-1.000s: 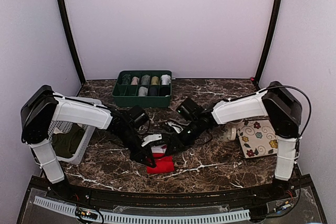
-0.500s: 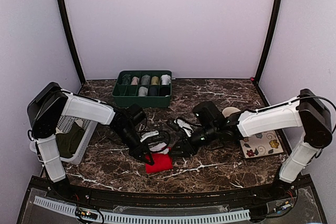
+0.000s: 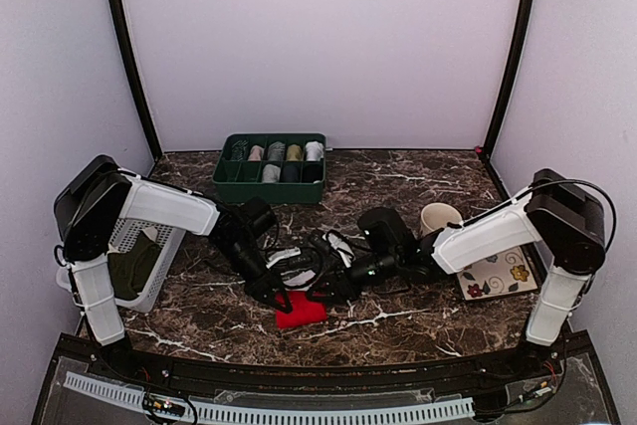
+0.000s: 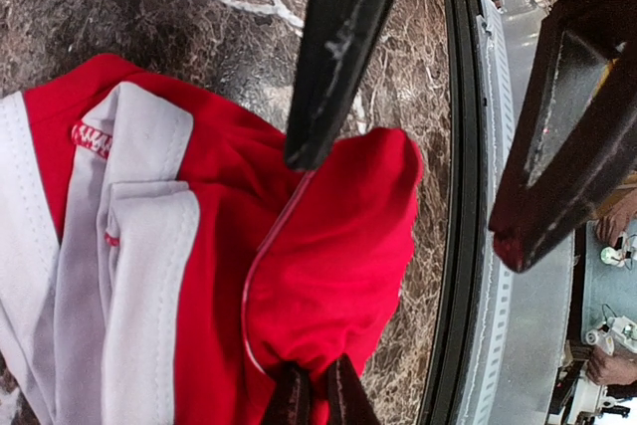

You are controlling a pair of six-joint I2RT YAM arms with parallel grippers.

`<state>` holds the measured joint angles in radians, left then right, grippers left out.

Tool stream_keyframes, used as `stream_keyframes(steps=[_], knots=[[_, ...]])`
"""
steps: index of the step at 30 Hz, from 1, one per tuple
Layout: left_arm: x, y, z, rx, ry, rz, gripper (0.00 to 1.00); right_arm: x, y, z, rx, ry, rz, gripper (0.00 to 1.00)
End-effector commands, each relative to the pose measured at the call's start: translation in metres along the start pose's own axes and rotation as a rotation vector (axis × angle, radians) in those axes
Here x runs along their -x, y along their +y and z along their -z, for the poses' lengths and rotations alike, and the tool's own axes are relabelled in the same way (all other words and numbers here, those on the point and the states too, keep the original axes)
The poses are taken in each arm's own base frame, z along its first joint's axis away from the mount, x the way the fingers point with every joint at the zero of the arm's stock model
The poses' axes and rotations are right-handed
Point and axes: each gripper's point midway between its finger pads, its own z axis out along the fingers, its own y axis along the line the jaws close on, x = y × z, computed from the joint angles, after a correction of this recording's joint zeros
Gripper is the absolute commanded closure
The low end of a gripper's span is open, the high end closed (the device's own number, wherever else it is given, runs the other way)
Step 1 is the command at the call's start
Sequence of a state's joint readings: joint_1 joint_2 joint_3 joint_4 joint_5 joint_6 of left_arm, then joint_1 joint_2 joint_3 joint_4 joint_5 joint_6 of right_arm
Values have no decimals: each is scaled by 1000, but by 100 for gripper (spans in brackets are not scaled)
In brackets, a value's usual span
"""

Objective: Roll the underwear
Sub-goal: Roll the underwear at the center of the board.

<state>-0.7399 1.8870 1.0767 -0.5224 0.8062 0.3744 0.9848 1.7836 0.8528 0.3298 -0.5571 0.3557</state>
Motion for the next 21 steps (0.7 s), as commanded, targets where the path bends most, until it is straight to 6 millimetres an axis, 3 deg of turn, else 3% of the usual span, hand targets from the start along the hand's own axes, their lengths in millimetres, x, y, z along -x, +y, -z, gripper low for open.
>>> stream_keyframes(steps=[1, 7, 9, 12, 13, 16, 21], knots=[[-51, 24, -13, 79, 169, 100, 95, -2, 1, -8, 56, -51, -68, 59], [-47, 25, -8, 77, 145, 105, 94, -19, -6, -17, 83, -35, -135, 62], [-45, 25, -7, 82, 141, 101, 94, -21, -8, -20, 87, -23, -152, 73], [-41, 27, -3, 105, 120, 89, 90, -26, -12, -24, 84, 0, -193, 98], [-37, 27, 0, 118, 101, 80, 87, -28, -15, -25, 82, 10, -214, 100], [-23, 26, 18, 202, 27, 20, 75, -35, -19, -27, 78, 48, -273, 100], [6, 19, 66, 426, -149, -122, 63, -53, -29, -31, 40, 139, -379, 100]])
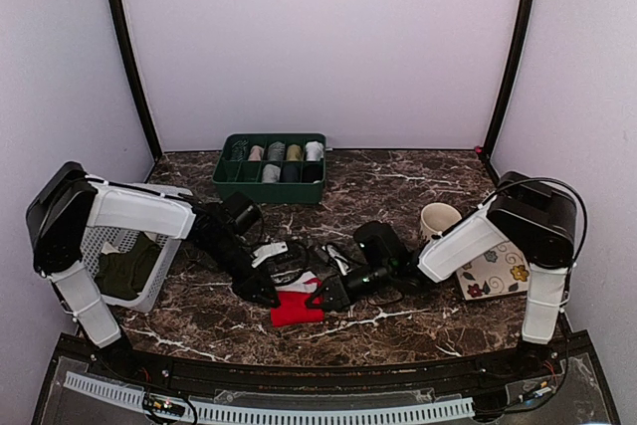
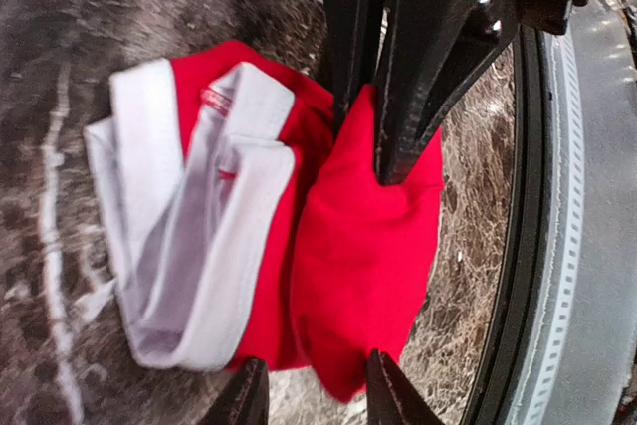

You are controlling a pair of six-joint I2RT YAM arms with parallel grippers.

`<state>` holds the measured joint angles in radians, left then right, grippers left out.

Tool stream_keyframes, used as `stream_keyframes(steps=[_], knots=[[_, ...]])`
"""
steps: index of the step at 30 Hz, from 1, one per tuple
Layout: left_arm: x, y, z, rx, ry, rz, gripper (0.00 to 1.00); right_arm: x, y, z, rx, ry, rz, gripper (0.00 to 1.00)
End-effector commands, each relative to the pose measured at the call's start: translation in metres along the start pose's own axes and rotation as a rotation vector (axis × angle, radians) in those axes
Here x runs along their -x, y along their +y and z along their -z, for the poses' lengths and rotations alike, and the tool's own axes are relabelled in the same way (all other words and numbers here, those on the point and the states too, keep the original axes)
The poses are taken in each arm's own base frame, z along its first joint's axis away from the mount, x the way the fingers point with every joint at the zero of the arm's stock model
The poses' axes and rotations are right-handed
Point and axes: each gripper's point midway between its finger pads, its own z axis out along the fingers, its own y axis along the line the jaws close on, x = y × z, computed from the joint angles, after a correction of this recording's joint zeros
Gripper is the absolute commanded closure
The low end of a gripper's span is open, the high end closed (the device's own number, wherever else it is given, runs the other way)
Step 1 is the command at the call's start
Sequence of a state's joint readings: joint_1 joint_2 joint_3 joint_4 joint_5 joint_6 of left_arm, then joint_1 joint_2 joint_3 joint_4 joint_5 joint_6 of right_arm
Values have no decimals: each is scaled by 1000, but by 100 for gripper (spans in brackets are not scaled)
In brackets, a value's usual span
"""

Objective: Roll the underwear
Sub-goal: Roll the underwear at the center of the board.

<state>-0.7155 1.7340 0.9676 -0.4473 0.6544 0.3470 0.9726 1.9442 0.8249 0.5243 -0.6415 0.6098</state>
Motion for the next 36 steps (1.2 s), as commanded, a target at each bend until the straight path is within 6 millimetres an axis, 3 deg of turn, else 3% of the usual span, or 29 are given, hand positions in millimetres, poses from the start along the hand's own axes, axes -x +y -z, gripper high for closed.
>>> stream_keyframes(steps=[1, 4, 6, 11, 22, 36], knots=[[22, 12, 49, 276, -160, -116, 58, -26, -22, -7, -55, 127, -153, 100], [28, -3, 69, 352, -268, -208, 48, -31, -30, -10, -80, 172, -222, 100], [25, -16, 71, 397, -282, -288, 46, -33, -34, -10, -102, 191, -254, 100], [8, -32, 47, 479, -211, -381, 45, -38, -42, -10, -145, 227, -315, 100], [8, -24, -2, 528, -66, -424, 45, -40, -50, -13, -183, 250, -356, 100], [-1, -23, -1, 551, -63, -430, 45, -45, -55, -13, -207, 267, -364, 100]])
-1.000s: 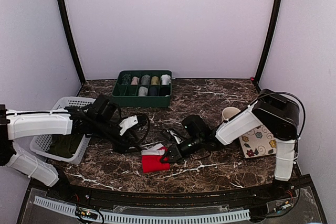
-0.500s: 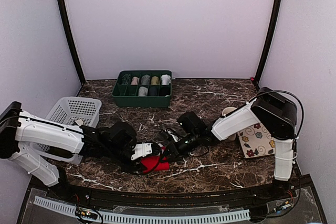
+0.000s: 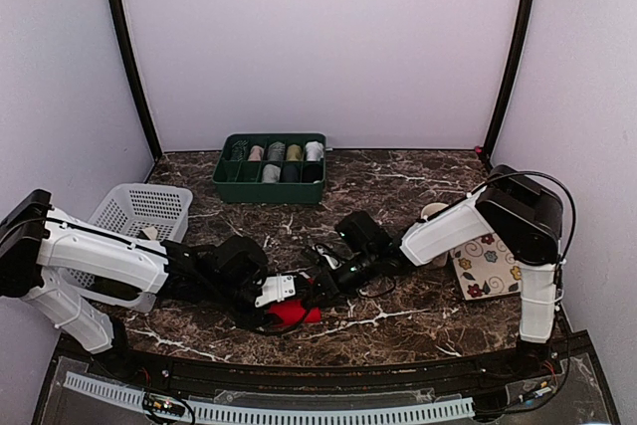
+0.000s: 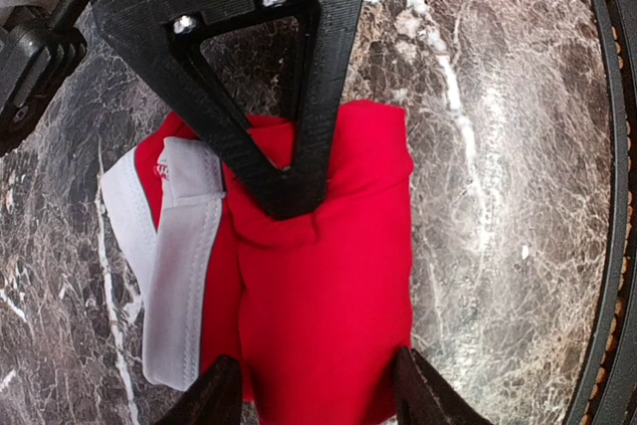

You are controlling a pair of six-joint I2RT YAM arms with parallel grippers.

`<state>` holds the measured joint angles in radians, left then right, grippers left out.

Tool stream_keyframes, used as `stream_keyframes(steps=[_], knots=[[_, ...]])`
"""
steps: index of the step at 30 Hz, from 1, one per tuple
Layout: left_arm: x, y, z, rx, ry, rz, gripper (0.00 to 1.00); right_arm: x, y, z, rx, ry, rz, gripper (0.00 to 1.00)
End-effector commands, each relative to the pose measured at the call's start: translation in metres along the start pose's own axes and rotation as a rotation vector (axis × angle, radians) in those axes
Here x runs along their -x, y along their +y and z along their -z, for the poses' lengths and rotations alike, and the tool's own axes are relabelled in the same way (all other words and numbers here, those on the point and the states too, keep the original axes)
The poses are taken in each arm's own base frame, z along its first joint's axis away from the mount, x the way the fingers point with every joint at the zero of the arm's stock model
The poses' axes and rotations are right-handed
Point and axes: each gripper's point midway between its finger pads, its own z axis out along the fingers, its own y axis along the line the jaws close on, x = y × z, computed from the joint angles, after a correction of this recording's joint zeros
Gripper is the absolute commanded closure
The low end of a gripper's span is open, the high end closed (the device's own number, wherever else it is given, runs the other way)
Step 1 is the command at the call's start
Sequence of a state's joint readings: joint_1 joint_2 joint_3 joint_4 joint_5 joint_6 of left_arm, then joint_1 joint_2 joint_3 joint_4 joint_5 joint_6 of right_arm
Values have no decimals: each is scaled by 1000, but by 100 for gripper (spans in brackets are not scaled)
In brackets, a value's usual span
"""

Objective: Roll the underwear
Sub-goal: Roll the underwear at the center of the board.

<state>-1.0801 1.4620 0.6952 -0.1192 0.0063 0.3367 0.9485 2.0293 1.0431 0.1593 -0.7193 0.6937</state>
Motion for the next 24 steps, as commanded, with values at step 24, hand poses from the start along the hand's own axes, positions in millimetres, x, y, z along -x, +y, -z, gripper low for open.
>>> stream_keyframes(steps=[24], knots=[[0, 10, 13, 75, -33, 1, 45, -37, -56, -11, -166, 95, -131, 100]])
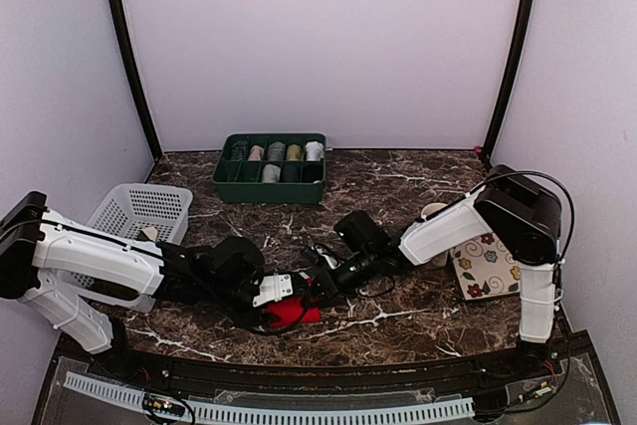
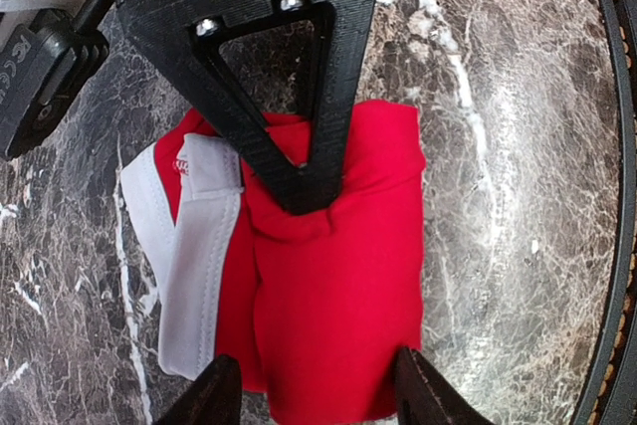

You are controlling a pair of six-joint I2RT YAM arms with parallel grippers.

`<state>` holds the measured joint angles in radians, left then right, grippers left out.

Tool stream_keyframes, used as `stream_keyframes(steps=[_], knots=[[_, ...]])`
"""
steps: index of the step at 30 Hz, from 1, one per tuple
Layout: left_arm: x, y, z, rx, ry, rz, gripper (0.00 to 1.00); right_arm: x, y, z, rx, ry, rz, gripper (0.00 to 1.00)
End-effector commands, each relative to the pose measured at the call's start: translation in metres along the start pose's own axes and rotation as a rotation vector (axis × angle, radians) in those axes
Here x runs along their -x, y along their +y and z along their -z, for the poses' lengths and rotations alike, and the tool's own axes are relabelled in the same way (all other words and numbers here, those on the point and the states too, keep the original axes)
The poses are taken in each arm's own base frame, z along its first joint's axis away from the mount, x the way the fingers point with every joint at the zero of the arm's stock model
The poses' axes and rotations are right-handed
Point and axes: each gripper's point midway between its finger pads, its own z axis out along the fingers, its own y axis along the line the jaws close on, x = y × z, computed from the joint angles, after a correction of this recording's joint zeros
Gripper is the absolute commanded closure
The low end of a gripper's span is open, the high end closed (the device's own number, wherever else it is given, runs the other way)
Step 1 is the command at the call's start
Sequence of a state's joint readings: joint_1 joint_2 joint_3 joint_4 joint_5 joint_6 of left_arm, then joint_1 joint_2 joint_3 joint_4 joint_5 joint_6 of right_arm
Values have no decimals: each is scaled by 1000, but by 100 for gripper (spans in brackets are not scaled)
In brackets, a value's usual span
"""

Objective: Roll the underwear
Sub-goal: Roll the underwear at the center of the board.

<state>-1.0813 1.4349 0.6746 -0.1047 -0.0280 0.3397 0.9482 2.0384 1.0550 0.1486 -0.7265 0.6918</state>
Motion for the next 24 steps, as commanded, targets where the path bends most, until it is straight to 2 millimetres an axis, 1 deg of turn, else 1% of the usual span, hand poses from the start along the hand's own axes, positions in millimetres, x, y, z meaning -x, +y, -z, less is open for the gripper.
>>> stream_keyframes(steps=[1, 11, 17, 21, 24], knots=[[2, 5, 9, 36, -26, 8, 45, -36, -57, -9, -170, 84, -127, 100], [1, 5, 13, 40, -32, 12, 44, -38, -57, -8, -176, 85, -126, 100], [9, 11, 23, 72, -82, 36, 41, -39, -58, -7, -180, 86, -124, 100], [13, 4, 22, 34, -107, 12, 41, -38, -59, -8, -182, 85, -126, 100], [12, -3, 16, -3, -100, -10, 42, -37, -58, -8, -182, 83, -127, 100]])
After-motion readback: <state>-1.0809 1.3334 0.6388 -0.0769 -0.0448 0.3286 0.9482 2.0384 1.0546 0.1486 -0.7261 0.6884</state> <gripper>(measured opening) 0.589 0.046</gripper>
